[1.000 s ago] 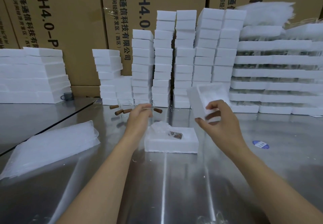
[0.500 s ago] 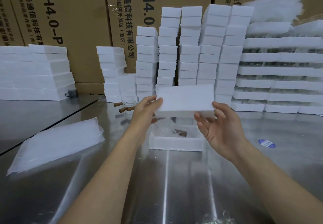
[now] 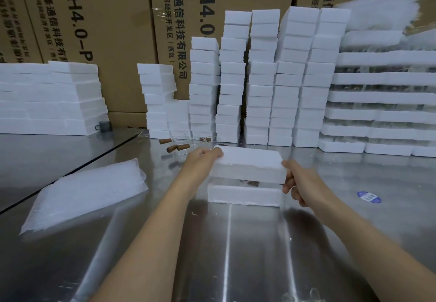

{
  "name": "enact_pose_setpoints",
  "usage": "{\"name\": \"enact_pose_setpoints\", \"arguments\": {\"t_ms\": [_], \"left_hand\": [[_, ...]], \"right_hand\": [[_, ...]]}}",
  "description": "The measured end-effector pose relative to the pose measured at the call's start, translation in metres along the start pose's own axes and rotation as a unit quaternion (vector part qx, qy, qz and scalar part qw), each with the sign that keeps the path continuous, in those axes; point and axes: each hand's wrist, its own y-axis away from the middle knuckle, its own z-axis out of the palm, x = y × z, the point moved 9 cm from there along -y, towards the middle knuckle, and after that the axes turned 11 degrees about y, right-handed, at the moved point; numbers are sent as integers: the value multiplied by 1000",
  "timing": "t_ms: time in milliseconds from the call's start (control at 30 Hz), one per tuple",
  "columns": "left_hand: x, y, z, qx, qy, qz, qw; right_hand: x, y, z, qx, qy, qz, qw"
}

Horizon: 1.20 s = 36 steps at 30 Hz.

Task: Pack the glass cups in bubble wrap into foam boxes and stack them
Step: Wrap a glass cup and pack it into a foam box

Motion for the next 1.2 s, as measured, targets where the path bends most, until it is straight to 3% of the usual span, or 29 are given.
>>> {"name": "enact_pose_setpoints", "arguments": {"t_ms": [300, 633, 900, 1200], "left_hand": [[-11, 1, -5, -38, -31, -75, 996], [-20, 0, -10, -37, -37, -86, 995], [-32, 6, -8, -50, 2, -142, 989], [-10, 12, 9, -8, 122, -84, 989]], "right_hand": [[7, -4, 6, -17, 32, 4, 999], [8, -6, 4, 5, 57, -40, 998], [9, -2, 10, -31, -9, -33, 999], [5, 5, 12, -100, -112, -24, 988]]}}
